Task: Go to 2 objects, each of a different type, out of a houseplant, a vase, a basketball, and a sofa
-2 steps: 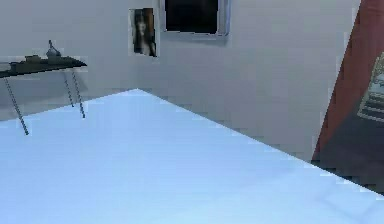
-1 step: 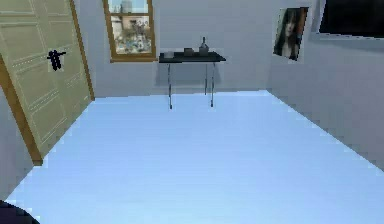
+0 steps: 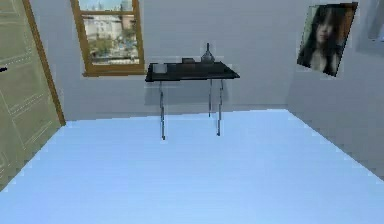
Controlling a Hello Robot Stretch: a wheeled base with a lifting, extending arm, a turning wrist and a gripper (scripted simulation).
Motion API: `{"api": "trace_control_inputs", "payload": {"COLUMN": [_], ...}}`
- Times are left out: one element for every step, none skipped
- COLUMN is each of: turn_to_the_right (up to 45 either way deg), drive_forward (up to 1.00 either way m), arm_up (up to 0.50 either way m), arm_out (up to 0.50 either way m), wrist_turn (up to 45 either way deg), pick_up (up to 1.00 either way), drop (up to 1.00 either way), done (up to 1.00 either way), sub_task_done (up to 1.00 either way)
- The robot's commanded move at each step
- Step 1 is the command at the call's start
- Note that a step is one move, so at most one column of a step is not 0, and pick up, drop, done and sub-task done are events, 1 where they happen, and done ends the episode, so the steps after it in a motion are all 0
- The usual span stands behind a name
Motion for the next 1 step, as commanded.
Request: {"api": "trace_control_inputs", "payload": {"turn_to_the_right": [0.0], "drive_forward": [1.00], "arm_up": [0.00], "arm_out": [0.00], "wrist_turn": [0.0], "pick_up": [0.00], "drop": [0.00], "done": [0.00], "sub_task_done": [0.00]}}
